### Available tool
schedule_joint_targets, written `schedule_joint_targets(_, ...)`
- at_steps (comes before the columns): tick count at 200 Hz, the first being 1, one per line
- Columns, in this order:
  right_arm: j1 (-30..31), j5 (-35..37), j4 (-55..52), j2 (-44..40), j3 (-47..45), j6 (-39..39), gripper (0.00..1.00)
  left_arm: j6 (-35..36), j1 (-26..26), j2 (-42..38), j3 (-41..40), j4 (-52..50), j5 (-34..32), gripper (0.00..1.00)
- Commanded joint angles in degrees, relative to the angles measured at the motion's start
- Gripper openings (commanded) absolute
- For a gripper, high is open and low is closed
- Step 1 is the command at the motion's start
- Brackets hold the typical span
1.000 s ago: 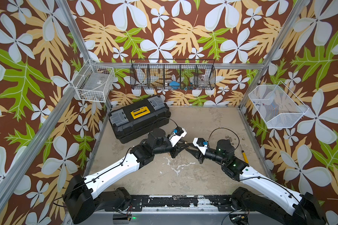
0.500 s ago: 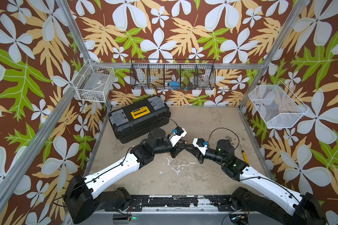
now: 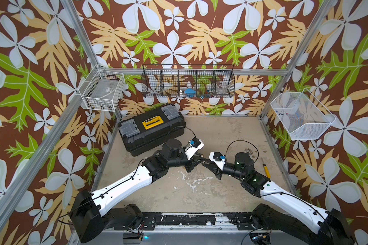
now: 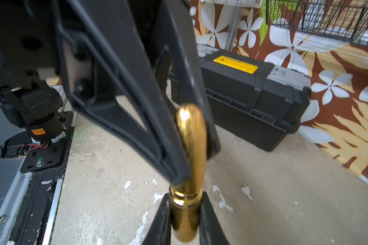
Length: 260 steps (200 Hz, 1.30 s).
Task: Open the lipstick cap
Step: Open the cover of the lipstick, then place the cover at the center of the board.
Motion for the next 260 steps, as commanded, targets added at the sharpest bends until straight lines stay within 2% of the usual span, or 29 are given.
schedule_joint_targets(1, -0.02, 0.55, -2.21, 0.22, -0.21, -0.5, 0.1, -1.21, 0.1, -0.52, 0.59, 2.76, -0.28, 0.21)
schedule_joint_targets(54, -0.02, 1.14, -1.7, -0.69, -0.95, -0.26, 0.11, -1.52, 0.1, -1.11, 0.22, 3.21, -3.98, 0.21)
schedule_joint_targets(85, 0.0, 4.59, -1.55, -1.9, -1.45, 1.07, 0.12, -2.12, 0.1, -2.17, -0.79, 4.21, -9.49, 0.21)
schedule_joint_targets(102, -0.01, 6.81, -1.3, -3.04, -1.71, 2.96, 0.13, -3.32, 0.18, -1.91, -1.12, 3.62, -14.99, 0.21)
schedule_joint_targets(123, 0.0, 8.85, -0.59, -4.81, -1.8, 5.66, 0.13, -3.86, 0.36, -0.66, -1.58, 3.09, -17.78, 0.21)
schedule_joint_targets(170, -0.03, 14.96, 0.09, -9.19, -2.03, 10.78, 0.14, -5.21, 0.36, 3.35, -6.2, 8.27, -17.85, 0.21)
schedule_joint_targets(211, -0.04, 22.92, -0.2, -13.27, -2.61, 14.75, 0.14, -3.93, 0.2, 3.97, -14.78, 16.68, -17.18, 0.2)
schedule_joint_targets(260, 0.0, 24.39, 1.54, -13.65, -3.94, 18.9, 0.16, 1.74, -1.77, 7.55, -23.06, 27.1, -18.13, 0.19)
